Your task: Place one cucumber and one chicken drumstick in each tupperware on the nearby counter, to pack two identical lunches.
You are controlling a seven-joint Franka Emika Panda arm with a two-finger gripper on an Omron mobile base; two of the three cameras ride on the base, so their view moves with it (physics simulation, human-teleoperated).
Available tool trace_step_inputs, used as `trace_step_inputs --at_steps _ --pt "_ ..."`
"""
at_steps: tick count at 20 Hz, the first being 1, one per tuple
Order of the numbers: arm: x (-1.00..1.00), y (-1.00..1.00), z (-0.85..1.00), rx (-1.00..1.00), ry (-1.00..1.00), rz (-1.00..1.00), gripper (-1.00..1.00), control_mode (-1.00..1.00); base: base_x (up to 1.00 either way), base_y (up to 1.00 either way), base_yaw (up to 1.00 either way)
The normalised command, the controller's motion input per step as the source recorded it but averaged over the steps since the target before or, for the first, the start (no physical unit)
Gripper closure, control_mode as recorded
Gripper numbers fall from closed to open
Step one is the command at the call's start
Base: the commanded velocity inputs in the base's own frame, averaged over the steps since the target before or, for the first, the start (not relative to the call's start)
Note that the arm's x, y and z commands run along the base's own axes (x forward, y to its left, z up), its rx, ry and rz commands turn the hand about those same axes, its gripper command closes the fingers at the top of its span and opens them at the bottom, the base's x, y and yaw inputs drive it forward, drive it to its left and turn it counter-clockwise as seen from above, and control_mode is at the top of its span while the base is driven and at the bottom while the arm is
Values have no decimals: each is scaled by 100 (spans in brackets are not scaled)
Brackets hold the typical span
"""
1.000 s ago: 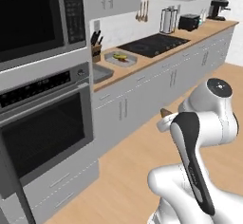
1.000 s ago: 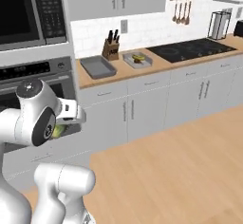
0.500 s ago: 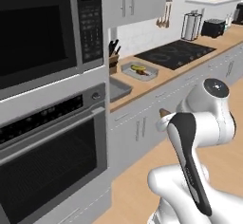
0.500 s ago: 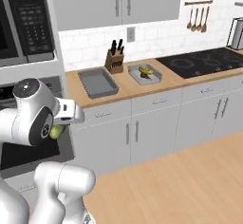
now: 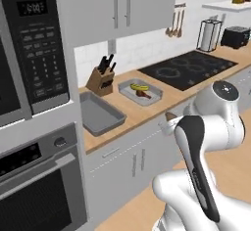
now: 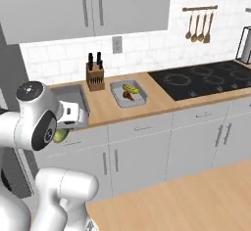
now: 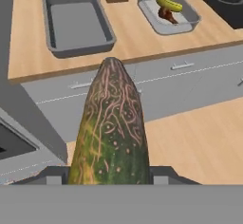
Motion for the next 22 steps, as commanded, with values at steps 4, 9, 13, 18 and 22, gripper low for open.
trace_step_inputs --at_steps 4,9,13,18,22 --pt "0 0 0 0 0 0 100 100 100 -24 48" --pt "40 1 -4 2 0 20 100 -100 60 -2 35" --pt "100 74 -40 1 0 24 100 -100 0 0 0" --pt "100 100 -60 -11 0 0 100 -100 0 0 0" --pt "100 69 -46 -5 0 0 100 -100 0 0 0"
